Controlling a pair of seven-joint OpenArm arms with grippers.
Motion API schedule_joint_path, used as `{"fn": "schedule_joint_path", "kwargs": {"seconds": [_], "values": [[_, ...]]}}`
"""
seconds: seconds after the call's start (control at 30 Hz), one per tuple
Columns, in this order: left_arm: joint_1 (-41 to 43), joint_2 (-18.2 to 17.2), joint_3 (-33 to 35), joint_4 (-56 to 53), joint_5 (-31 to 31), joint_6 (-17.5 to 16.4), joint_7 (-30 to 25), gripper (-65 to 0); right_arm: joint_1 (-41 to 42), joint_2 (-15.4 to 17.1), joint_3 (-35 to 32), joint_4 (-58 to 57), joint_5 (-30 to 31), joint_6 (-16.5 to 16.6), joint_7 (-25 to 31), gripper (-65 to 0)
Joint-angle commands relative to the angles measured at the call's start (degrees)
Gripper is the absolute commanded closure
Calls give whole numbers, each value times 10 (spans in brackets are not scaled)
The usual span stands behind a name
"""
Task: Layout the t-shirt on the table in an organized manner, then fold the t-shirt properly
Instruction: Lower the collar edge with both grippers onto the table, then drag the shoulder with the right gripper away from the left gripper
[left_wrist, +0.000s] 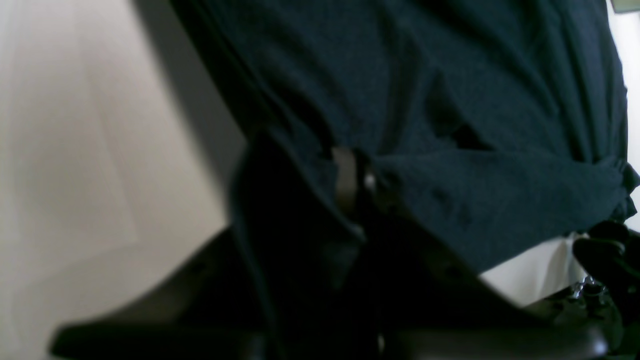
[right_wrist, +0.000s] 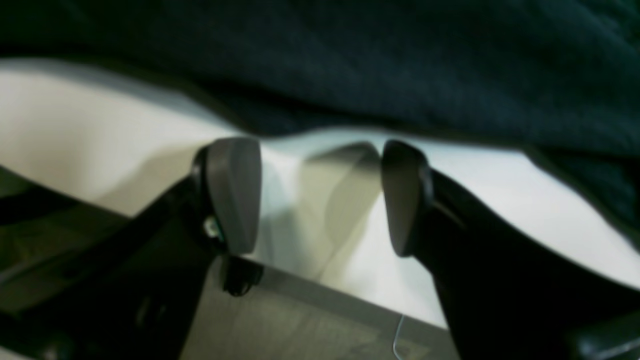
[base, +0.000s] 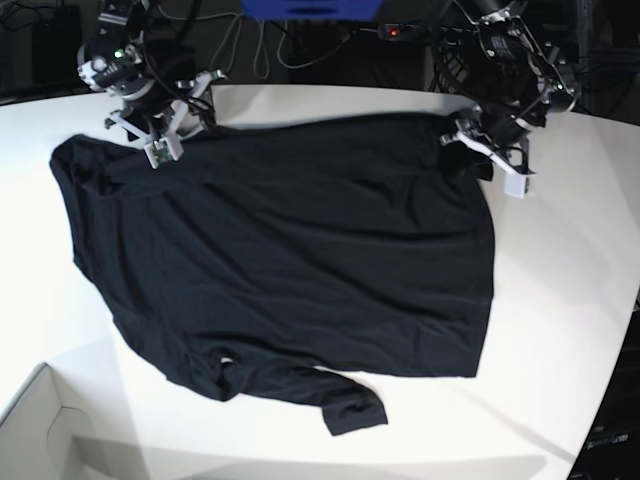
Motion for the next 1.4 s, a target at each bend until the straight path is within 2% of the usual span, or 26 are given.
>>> {"fn": "schedule_joint_path", "kwargs": {"seconds": [0.0, 0.5, 0.57, 0.63, 0.7, 0.73, 0.87, 1.03, 1.1, 1.37], "values": [[2, 0, 2, -1, 35, 12, 31, 0, 1, 0, 0, 9, 9, -2, 9, -388], [-5, -7, -1, 0, 35, 12, 36, 0, 44, -20, 3, -45, 9, -2, 9, -376], [-5, -8, -2, 3, 35, 12, 36, 0, 43, -20, 3, -42, 9, -2, 9, -319], [-5, -19, -2, 6, 35, 12, 36, 0, 40, -19, 3, -41, 9, -2, 9, -200], [-6, -29, -2, 6, 32, 12, 36, 0, 37, -18, 2, -40, 9, -2, 9, -44], [-6, -29, -2, 6, 32, 12, 36, 0, 36, -18, 3, -39, 9, -2, 9, 0], [-10, -42, -3, 23, 31, 12, 37, 0, -1, -11, 4, 4, 9, -2, 9, 0], [-10, -42, -3, 71, 31, 12, 39, 0, -34, -10, 4, 78, 10, -2, 9, 0], [-10, -43, -3, 86, 31, 12, 60, 0, -45, -10, 4, 96, 12, -2, 9, 0], [-16, -43, -24, 150, 34, 12, 89, 0, -82, -13, -1, 106, 12, -2, 15, 0]]}}
